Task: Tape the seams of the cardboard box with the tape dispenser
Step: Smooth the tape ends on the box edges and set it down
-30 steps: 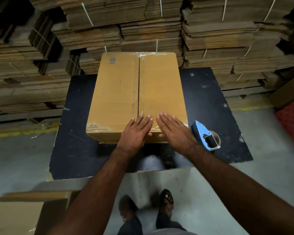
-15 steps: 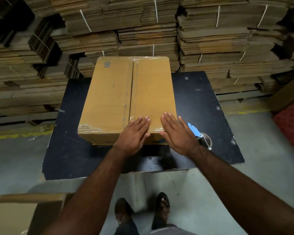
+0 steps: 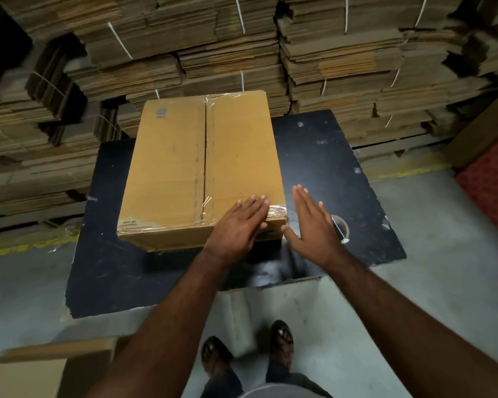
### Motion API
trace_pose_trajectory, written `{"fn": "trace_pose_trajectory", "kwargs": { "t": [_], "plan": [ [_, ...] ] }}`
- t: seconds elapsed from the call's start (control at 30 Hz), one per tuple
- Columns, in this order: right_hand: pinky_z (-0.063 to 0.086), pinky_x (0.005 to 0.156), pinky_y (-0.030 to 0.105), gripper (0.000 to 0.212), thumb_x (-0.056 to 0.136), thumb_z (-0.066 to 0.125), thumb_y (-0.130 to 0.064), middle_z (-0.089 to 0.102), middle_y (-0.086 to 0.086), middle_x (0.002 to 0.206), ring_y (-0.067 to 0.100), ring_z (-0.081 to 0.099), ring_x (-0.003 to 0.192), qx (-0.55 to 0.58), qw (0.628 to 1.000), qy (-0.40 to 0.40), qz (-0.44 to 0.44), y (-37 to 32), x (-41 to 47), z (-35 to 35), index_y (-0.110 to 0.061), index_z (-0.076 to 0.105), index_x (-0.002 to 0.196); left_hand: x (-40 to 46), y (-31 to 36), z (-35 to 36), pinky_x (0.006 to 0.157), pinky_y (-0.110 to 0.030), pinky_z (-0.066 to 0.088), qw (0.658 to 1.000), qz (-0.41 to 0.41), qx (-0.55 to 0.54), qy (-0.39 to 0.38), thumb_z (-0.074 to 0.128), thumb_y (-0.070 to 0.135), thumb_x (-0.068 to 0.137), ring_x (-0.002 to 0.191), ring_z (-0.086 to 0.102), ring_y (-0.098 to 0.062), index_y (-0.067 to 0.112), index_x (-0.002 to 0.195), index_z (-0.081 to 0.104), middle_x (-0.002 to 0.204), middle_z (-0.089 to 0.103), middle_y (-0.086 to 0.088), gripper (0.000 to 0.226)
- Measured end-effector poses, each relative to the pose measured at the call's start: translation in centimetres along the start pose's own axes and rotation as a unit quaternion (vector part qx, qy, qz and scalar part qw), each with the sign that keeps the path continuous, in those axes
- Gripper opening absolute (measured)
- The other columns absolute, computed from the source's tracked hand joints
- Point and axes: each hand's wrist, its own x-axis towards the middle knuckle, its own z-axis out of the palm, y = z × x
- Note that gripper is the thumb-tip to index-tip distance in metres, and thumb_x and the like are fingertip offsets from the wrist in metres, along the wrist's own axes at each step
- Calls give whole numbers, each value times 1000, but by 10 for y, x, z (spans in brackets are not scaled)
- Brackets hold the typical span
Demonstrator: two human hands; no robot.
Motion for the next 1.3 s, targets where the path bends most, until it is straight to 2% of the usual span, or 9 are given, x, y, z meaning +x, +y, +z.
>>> {"fn": "trace_pose_trajectory", "kwargs": {
  "t": [0.2, 0.37, 0.53, 0.7, 0.83, 0.93, 1.03, 1.17, 1.3],
  "plan": [
    [21, 117, 49, 87, 76, 53, -12, 24, 5, 161, 19, 22, 147, 21, 997, -47, 58, -20, -15, 12, -7, 17, 155, 17, 17, 14, 120, -37, 12, 998, 33, -45, -23, 62, -12, 52, 147, 25, -23, 10, 150, 36, 159, 28, -6, 104],
    [32, 112, 48, 99, 68, 47, -11, 36, 14, 154, 33, 37, 139, 164, 963, -107, 185, -30, -3, 25, -13, 4, 157, 18, 16, 15, 121, -23, 1, 995, -1, -104, -10, 58, -12, 60, 148, 23, -22, 9, 149, 39, 158, 31, -7, 94],
    [32, 111, 49, 98, 68, 49, -20, 31, 9, 156, 27, 34, 141, 183, 952, -109, 220, -40, -6, 20, -13, 6, 156, 18, 20, 10, 121, -37, 16, 993, -12, -119, 19, 59, -15, 63, 146, 28, -27, 2, 145, 43, 155, 34, -14, 84],
    [43, 100, 40, 79, 67, 55, -21, 53, 2, 134, 26, 54, 120, 251, 938, -65, 229, -51, -2, 17, -18, 33, 143, 23, 22, 5, 119, -27, 10, 992, -19, -125, 12, 57, -13, 68, 145, 31, -27, 4, 143, 46, 155, 36, -13, 78],
    [38, 102, 33, 62, 90, 62, -30, 54, 1, 138, 23, 50, 128, 138, 964, -94, 207, -39, 3, -1, -21, 37, 146, 26, 14, -12, 119, -31, 14, 990, -2, -144, -6, 57, -2, 82, 146, 28, -21, 9, 141, 49, 157, 35, -8, 61],
    [37, 105, 37, 52, 101, 46, -27, 53, 16, 142, 33, 50, 129, 161, 951, 25, 264, -55, -3, 13, -11, 38, 149, 16, 3, -16, 120, -36, 17, 994, -15, -106, 36, 62, 11, 89, 146, 28, -21, 11, 141, 47, 156, 37, -7, 54],
    [46, 84, 34, 44, 100, 41, -28, 68, 17, 120, 37, 64, 105, 157, 948, 121, 250, -66, -9, 32, -15, 54, 140, 4, -7, -14, 120, -33, 14, 993, -23, -108, 40, 64, 9, 89, 146, 29, -22, 9, 141, 48, 156, 36, -7, 54],
    [44, 67, 37, 37, 97, 48, -19, 72, 19, 88, 38, 67, 76, 53, 977, 103, 180, -55, -11, 27, -16, 60, 132, 7, -10, -13, 120, -33, 14, 995, -10, -102, 8, 61, 8, 90, 146, 29, -23, 8, 140, 48, 157, 34, -9, 51],
    [49, 71, 38, 32, 97, 50, -14, 70, 20, 89, 38, 68, 81, 27, 977, 51, 207, -65, -6, 20, -14, 59, 127, 8, -14, -13, 121, -34, 12, 995, -6, -95, -15, 55, 7, 91, 148, 23, -22, 9, 143, 44, 160, 29, -9, 53]
  ]
}}
